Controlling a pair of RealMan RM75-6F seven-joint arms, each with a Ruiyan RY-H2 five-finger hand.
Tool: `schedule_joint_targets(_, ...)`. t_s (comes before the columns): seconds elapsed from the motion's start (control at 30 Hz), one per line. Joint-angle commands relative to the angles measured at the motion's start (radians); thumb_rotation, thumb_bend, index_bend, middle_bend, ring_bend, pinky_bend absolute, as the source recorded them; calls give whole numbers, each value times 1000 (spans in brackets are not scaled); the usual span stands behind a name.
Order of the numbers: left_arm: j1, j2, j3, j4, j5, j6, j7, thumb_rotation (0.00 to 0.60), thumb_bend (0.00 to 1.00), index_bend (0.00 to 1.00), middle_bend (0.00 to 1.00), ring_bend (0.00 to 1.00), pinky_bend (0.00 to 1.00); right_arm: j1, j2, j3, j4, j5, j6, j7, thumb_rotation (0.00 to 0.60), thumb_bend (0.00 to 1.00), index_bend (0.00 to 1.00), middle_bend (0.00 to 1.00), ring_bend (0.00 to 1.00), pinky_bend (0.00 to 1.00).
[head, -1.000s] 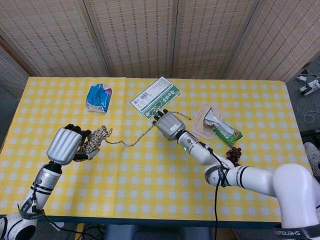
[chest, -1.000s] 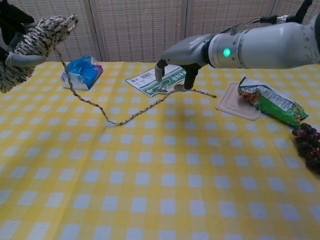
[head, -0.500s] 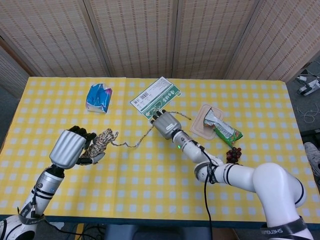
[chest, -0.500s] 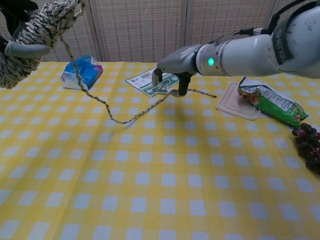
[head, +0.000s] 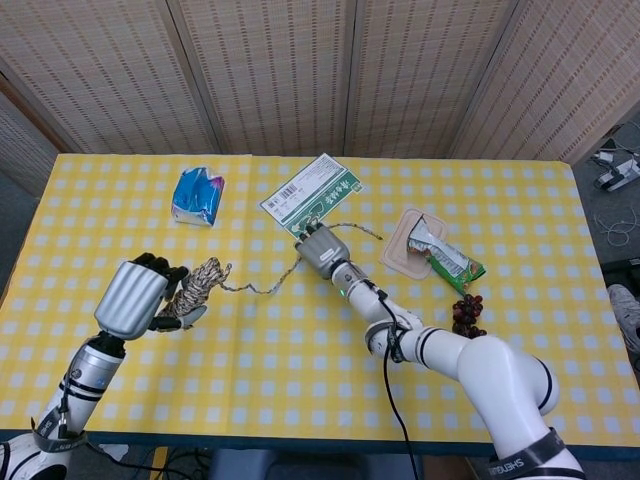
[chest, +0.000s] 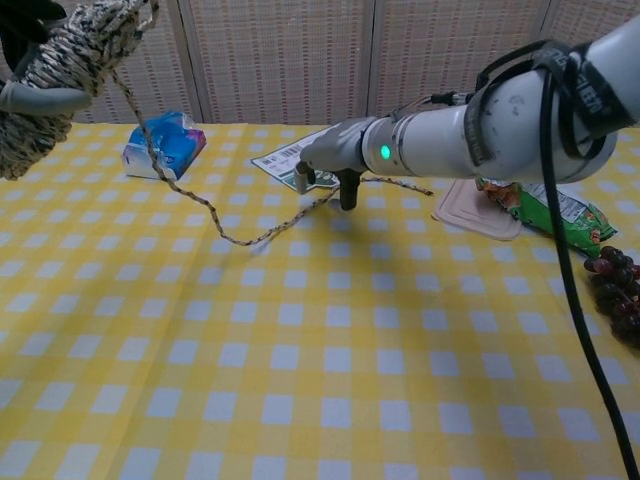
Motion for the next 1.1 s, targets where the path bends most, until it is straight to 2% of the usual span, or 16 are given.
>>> schedule_joint_targets(0.03,4,2,1,-1,2,3,-3,352,241,704,719,538,473,10,-33,-5,47,-2,-17,12,600,451,192,171,86,168)
schedule_joint_targets(0.43,18,4,6,5,12,9,-20,349,241,704,719,538,473,25,-97,-13,177,2,-69,26,600,451,192,171,84,168)
schedule_joint_targets(0.67,22,-1,7,10,18,10,-27,352,241,704,719,538,473,23,-118,-22,213,2,-94,34,600,450,192,171,84,168)
schedule_joint_targets(0.83,24,-8,7,17,24,13,-35,351,241,704,719,538,473,-2,-90,-29,170,-29,-72,52,600,450,205,171,84,168)
schedule_joint_targets(1.1,23,-23,10,26,34,8,-40,350,241,704,719,537,473,-73,35,-57,-18,-86,3,75,600,451,249,171,84,168)
